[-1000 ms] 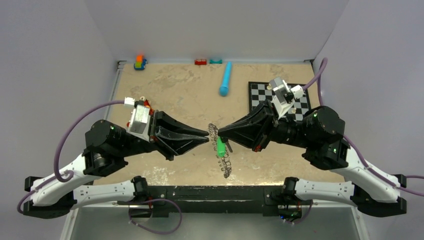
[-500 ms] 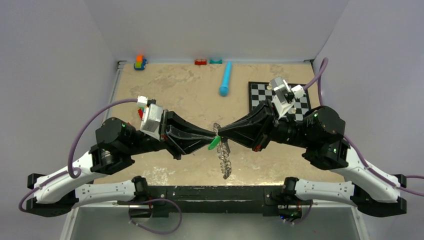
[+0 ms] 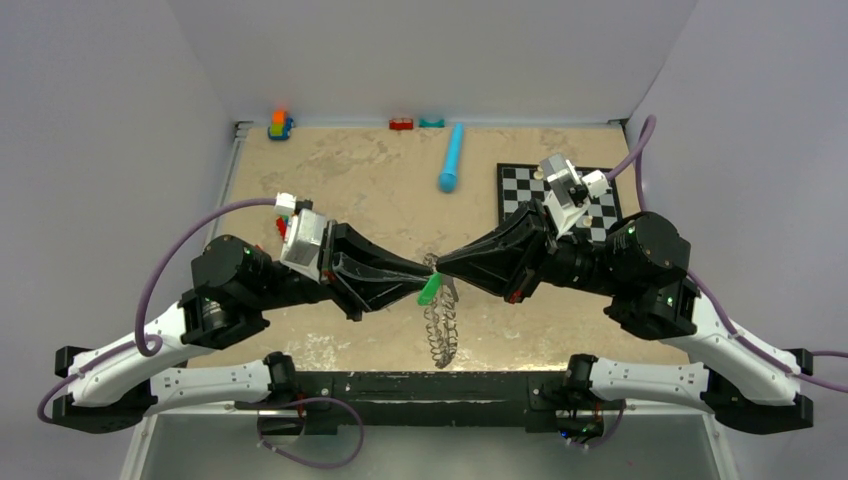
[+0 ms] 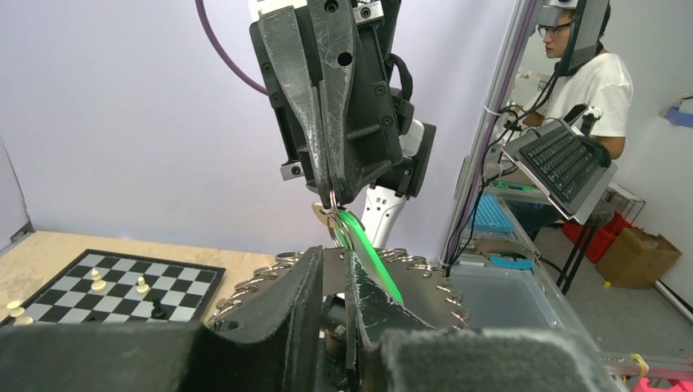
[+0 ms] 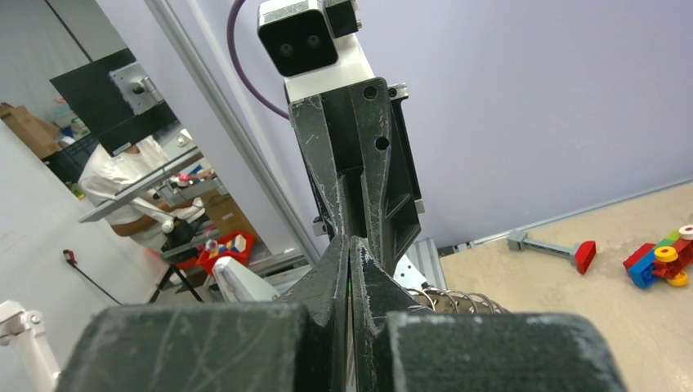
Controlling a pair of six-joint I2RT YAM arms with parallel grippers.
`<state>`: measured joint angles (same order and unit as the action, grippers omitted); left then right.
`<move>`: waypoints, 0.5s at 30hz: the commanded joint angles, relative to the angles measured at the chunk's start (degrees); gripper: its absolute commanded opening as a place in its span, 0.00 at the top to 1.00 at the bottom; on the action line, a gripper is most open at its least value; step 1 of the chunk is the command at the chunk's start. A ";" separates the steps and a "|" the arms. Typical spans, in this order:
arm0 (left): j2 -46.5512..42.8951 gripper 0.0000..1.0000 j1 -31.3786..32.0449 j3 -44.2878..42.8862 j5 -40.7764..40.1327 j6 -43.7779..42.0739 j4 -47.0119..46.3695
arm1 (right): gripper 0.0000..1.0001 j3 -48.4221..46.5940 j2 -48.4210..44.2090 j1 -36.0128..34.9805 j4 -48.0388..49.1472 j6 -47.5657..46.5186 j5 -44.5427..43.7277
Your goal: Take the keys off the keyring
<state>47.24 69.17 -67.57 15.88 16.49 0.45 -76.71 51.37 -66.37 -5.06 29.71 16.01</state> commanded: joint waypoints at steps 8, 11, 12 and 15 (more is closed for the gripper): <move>0.32 0.75 0.44 0.42 1.87 0.91 -2.72 | 1.00 -1.78 0.27 -0.18 3.25 -1.24 -0.85; 0.07 0.72 0.44 0.42 1.94 0.91 -2.73 | 1.00 -1.71 0.29 -0.25 2.96 -1.40 -1.02; -0.08 0.72 0.44 0.50 1.73 0.83 -2.73 | 1.00 -1.58 0.22 -0.21 3.00 -1.37 -1.11; -0.26 0.70 0.44 0.94 1.31 0.82 -2.90 | 1.00 -1.37 0.35 -0.25 3.38 -1.41 -0.99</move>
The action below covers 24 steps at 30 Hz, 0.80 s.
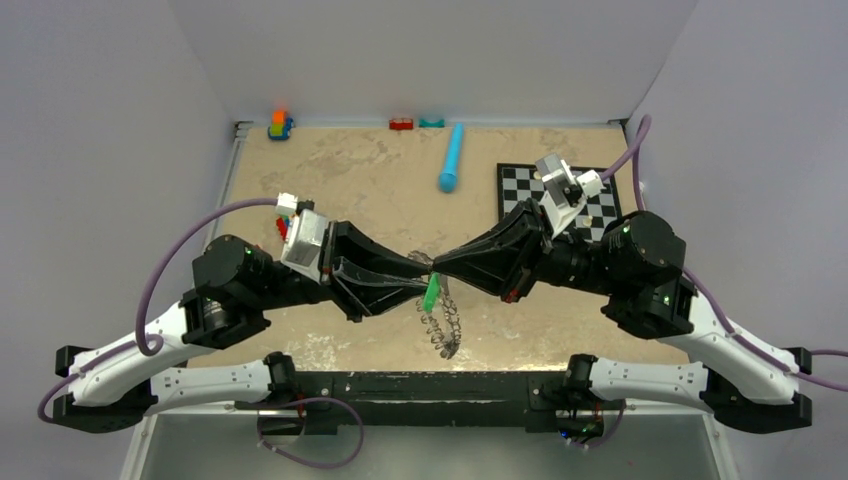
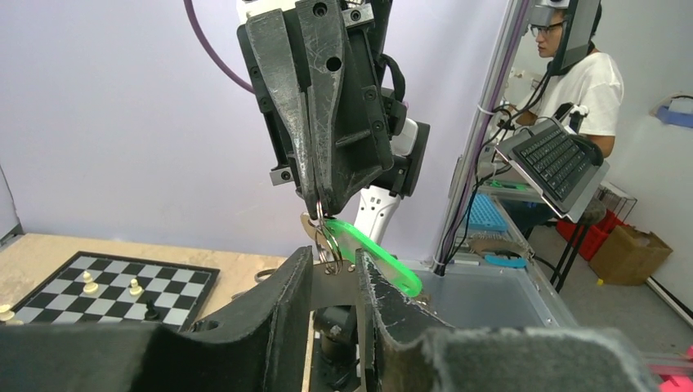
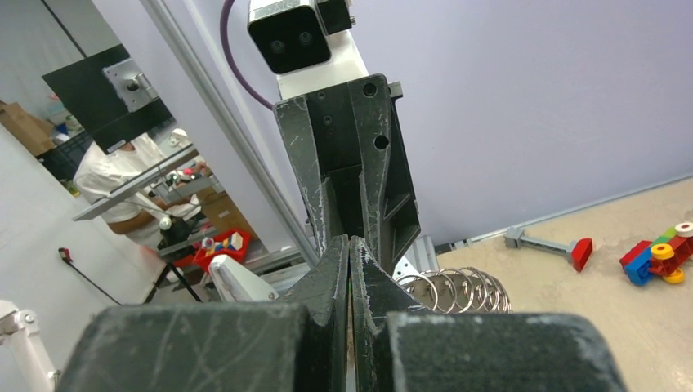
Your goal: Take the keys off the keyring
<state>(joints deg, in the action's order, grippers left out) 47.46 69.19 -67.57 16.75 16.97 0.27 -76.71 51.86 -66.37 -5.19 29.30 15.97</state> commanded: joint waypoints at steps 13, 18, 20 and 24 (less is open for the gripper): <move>-0.65 1.00 0.47 0.93 -2.34 -0.95 -0.83 | 1.00 -1.25 -0.21 -0.25 3.93 -0.73 -0.75; -0.48 1.00 0.42 -2.45 -7.34 -0.59 7.09 | 1.00 -2.38 0.05 -0.24 0.75 -1.51 -1.91; 0.61 1.00 0.42 -4.80 -8.81 -0.75 11.48 | 1.00 -3.88 1.10 -0.32 -2.48 -2.18 -3.02; 2.87 1.00 0.42 -7.11 -10.54 -0.06 14.08 | 1.00 -5.88 4.09 -0.31 -6.74 -2.51 -3.96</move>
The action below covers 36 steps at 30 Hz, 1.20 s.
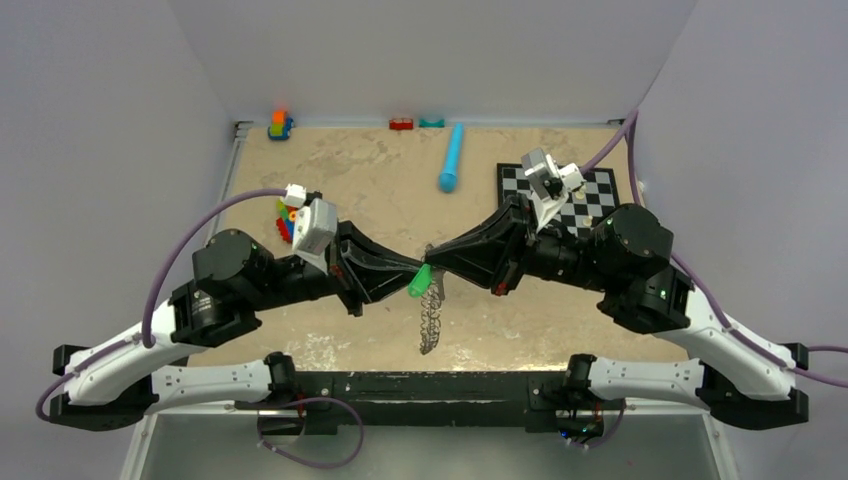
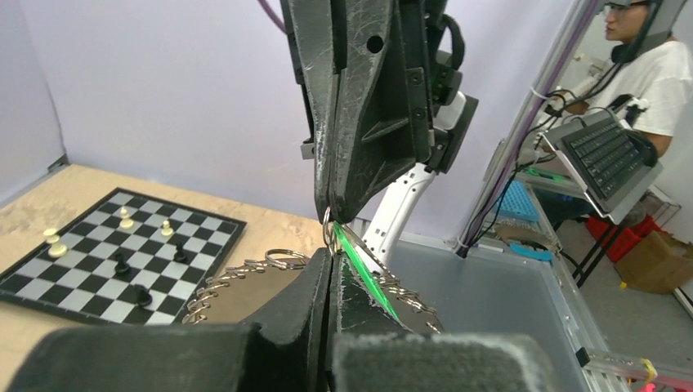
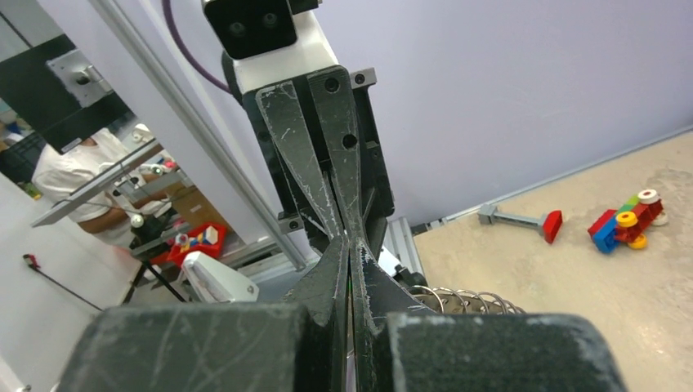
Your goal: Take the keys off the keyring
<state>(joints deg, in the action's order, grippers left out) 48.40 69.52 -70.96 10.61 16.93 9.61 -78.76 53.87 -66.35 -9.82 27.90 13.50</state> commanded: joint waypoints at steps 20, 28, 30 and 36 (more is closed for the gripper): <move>16.12 1.00 -0.07 -28.04 -15.02 -0.16 35.63 | 1.00 -5.84 9.29 -8.09 -10.99 -2.77 -10.21; 14.47 0.60 -0.08 -26.78 -14.16 -0.17 34.71 | 1.00 -4.70 7.01 -8.03 -9.22 -2.40 -12.46; 13.87 0.50 -0.08 -26.36 -14.05 -0.14 34.29 | 1.00 -3.81 5.77 -8.05 -8.28 -2.20 -11.42; 11.06 0.46 -0.08 -23.90 -12.34 -0.30 31.62 | 1.00 -2.54 2.97 -8.06 -6.59 -2.65 -11.79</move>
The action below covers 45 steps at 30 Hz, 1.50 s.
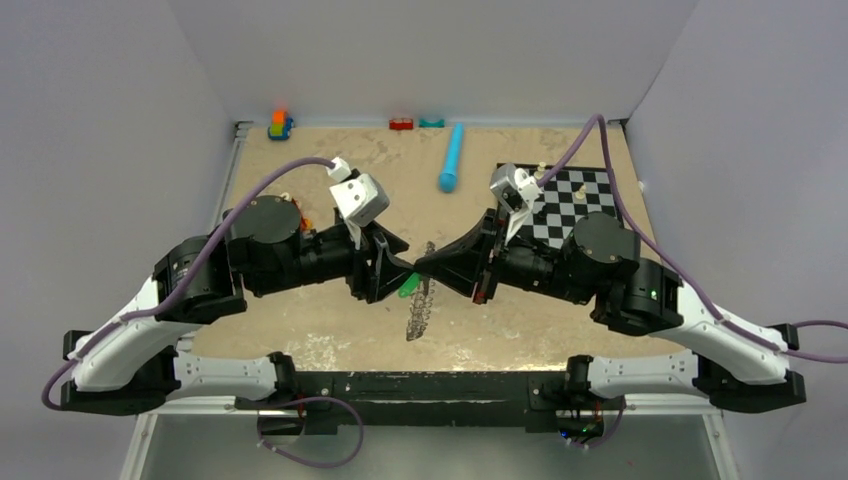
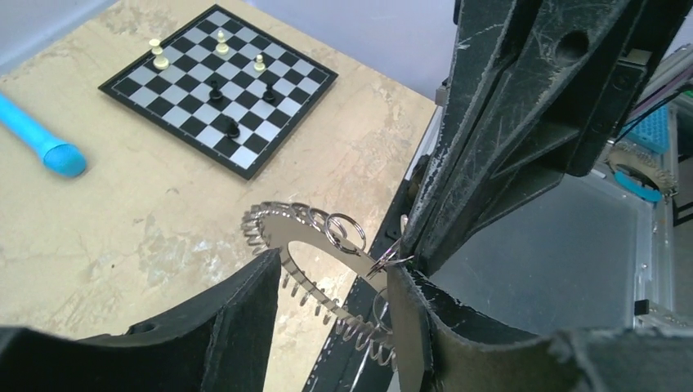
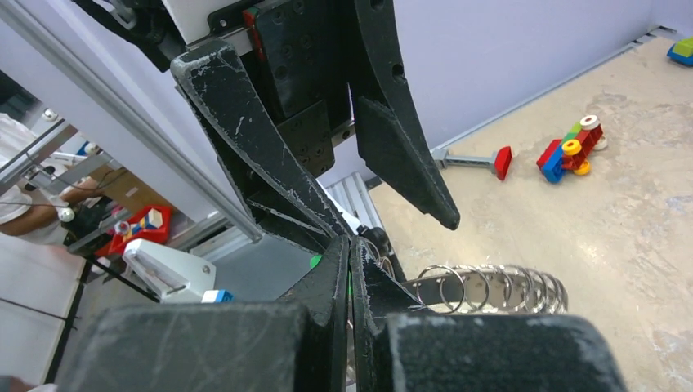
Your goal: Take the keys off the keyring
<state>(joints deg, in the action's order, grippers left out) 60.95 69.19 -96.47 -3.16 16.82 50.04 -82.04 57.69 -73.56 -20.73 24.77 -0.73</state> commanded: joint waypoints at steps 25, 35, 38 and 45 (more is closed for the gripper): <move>-13.28 0.53 0.33 22.60 19.16 -0.78 -40.91 | 1.00 6.99 -12.07 -0.33 18.37 -0.42 5.71; -14.82 0.62 0.75 28.29 23.87 1.34 -54.97 | 1.00 7.71 -12.37 0.17 22.68 0.57 4.54; -14.91 0.63 0.86 29.07 23.65 1.42 -56.56 | 1.00 8.08 -12.27 0.19 23.97 1.03 4.34; -13.26 0.67 1.21 29.23 22.55 1.20 -58.44 | 1.00 8.72 -11.90 0.17 25.36 1.04 4.18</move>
<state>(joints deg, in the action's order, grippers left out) 46.89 69.89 -67.59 19.31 17.45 -3.03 -73.58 45.74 -73.54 -1.21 25.43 4.01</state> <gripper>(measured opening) 0.339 0.007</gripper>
